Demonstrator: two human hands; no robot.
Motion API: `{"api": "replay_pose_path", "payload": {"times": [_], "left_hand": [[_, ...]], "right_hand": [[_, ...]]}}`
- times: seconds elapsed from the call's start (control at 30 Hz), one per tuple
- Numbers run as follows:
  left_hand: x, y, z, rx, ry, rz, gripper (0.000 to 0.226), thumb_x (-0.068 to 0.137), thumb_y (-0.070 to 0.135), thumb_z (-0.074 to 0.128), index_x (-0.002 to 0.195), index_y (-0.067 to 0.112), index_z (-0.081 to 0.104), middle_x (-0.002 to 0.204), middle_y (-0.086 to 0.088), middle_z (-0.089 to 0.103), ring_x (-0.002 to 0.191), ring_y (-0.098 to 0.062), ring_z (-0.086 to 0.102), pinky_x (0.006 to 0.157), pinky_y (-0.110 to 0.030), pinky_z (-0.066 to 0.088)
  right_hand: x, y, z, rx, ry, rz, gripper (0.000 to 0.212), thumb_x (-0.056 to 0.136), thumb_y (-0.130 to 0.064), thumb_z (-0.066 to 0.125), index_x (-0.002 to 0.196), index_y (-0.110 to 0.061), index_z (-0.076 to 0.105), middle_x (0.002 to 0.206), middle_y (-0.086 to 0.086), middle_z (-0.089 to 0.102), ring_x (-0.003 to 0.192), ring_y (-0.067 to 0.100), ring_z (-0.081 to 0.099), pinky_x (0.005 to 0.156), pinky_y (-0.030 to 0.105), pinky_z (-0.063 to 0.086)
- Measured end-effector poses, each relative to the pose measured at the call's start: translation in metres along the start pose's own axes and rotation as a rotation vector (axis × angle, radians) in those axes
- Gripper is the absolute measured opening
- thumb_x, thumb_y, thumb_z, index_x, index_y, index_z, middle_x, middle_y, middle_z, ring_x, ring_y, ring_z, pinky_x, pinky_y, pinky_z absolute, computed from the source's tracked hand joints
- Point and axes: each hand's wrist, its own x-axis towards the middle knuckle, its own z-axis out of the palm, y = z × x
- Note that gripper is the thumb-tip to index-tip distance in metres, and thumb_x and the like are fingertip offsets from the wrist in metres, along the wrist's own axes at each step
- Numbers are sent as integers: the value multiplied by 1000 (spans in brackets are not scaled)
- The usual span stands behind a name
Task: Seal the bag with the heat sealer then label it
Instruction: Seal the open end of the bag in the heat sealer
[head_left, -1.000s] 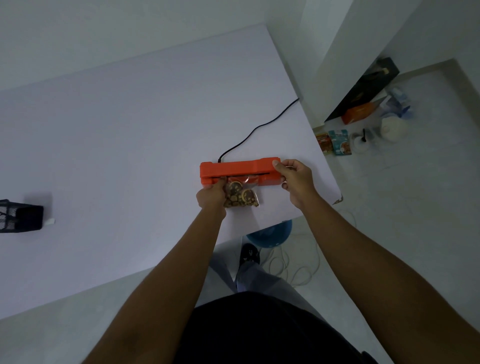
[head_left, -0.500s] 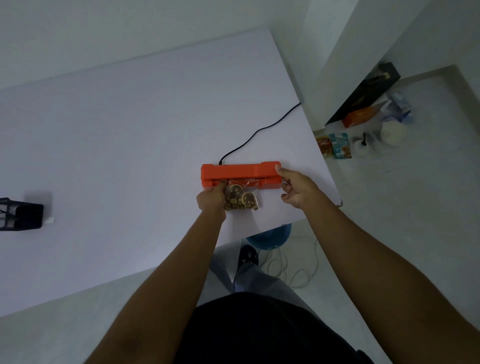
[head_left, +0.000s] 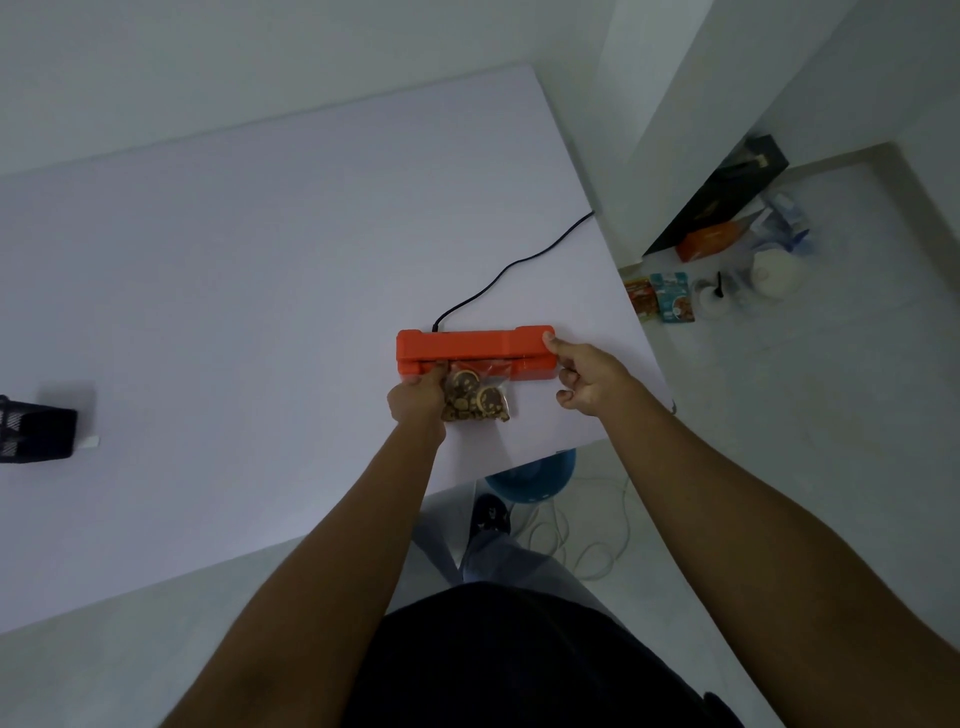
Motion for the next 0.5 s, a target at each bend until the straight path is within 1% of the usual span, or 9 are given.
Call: {"api": "replay_pose_path", "payload": {"times": [0.1, 0.23, 0.4, 0.5], "left_hand": [[-1, 0, 0, -3, -2, -2, 30, 80, 28, 80, 97, 7, 67, 98, -10, 75, 91, -27, 72, 88, -48, 59], [-1, 1, 0, 0, 6, -3, 31, 81, 28, 79, 98, 6, 67, 100, -11, 74, 93, -27, 72, 89, -47, 58], [-2, 1, 1, -3, 10, 2, 32, 82, 27, 79, 101, 5, 66, 101, -11, 74, 93, -27, 71, 90, -47, 58], [-2, 0, 1, -6, 18, 8, 27, 82, 26, 79, 94, 6, 66, 101, -12, 74, 93, -27, 71, 89, -47, 58]], "right_hand": [[1, 1, -1, -4, -4, -3, 35, 72, -37, 89, 79, -21, 58, 62, -7, 42, 37, 6, 35, 52, 33, 33], [1, 1, -2, -5, -5, -1, 37, 71, -38, 89, 81, -21, 58, 62, -7, 43, 38, 6, 36, 52, 33, 33], [0, 1, -1, -13, -8, 0, 37, 71, -39, 89, 79, -21, 57, 61, -6, 41, 41, 6, 33, 53, 33, 33], [0, 1, -1, -12, -10, -1, 38, 69, -39, 90, 76, -22, 56, 61, -6, 40, 43, 7, 31, 52, 32, 33]]}}
